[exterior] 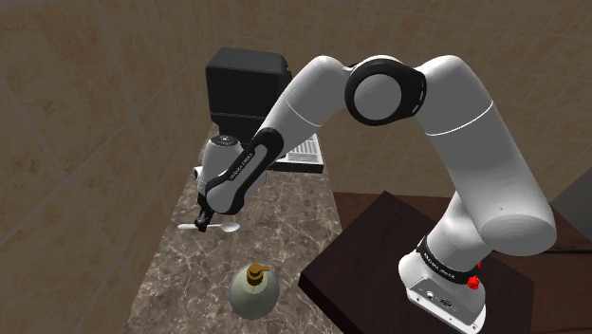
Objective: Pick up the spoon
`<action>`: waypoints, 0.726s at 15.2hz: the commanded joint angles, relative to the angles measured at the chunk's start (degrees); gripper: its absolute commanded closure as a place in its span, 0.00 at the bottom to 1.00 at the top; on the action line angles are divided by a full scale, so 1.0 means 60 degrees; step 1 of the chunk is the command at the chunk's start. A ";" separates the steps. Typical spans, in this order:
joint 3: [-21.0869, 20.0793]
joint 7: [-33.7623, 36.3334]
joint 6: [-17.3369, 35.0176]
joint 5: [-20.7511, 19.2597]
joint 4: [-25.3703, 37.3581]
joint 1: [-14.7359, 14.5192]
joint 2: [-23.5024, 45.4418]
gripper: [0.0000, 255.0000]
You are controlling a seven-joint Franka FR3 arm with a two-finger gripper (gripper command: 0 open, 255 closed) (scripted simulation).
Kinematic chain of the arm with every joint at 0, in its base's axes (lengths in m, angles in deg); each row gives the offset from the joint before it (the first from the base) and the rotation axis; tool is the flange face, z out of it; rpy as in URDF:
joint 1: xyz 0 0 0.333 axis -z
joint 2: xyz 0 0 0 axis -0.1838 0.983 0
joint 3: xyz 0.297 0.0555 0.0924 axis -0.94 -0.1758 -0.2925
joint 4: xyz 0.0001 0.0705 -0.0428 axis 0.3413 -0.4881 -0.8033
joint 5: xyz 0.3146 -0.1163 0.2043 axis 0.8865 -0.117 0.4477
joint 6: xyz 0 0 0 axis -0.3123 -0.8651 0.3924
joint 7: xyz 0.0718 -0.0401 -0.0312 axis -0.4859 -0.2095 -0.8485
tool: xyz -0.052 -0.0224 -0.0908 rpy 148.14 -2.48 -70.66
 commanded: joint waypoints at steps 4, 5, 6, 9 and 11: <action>-0.0021 0.0032 -0.0196 0.0017 -0.0151 0.0024 -0.0350 1.00; -0.0029 0.0043 -0.0258 0.0023 -0.0206 0.0032 -0.0468 1.00; -0.0037 0.0053 -0.0321 0.0029 -0.0259 0.0041 -0.0585 1.00; -0.0063 0.0083 -0.0519 0.0048 -0.0404 0.0067 -0.0931 1.00; -0.0080 0.0102 -0.0658 0.0061 -0.0489 0.0084 -0.1157 1.00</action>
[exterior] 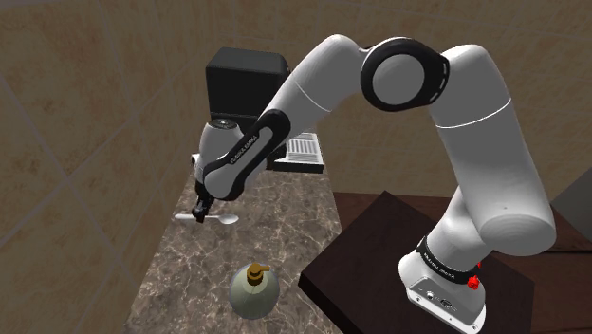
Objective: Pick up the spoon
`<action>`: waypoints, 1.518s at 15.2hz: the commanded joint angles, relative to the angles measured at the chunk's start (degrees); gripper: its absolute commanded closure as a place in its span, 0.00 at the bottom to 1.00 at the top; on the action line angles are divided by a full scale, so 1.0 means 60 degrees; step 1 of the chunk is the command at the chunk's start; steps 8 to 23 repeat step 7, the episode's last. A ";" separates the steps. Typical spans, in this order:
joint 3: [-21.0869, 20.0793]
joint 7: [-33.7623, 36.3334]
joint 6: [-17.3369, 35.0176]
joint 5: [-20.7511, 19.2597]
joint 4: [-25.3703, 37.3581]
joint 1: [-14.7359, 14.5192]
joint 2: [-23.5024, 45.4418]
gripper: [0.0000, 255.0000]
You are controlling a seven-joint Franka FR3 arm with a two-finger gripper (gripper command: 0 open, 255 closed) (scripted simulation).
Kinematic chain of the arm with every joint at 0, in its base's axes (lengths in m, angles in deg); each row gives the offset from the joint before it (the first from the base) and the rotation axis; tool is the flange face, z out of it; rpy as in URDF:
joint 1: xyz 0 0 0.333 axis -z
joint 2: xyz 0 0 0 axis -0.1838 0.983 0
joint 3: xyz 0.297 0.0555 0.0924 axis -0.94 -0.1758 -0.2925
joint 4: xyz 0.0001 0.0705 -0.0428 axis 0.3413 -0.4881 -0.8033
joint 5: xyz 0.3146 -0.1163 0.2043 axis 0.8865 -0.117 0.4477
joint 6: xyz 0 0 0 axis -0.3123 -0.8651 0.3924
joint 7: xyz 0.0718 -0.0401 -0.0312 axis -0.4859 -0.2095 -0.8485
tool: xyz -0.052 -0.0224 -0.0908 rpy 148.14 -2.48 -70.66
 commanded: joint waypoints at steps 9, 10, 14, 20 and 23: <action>-0.0054 0.0049 -0.0434 0.0041 -0.0230 0.0061 -0.0666 1.00; -0.0054 0.0049 -0.0434 0.0041 -0.0230 0.0061 -0.0666 1.00; -0.0054 0.0049 -0.0434 0.0041 -0.0230 0.0061 -0.0666 1.00; -0.0054 0.0049 -0.0434 0.0041 -0.0230 0.0061 -0.0666 1.00; -0.0054 0.0049 -0.0434 0.0041 -0.0230 0.0061 -0.0666 1.00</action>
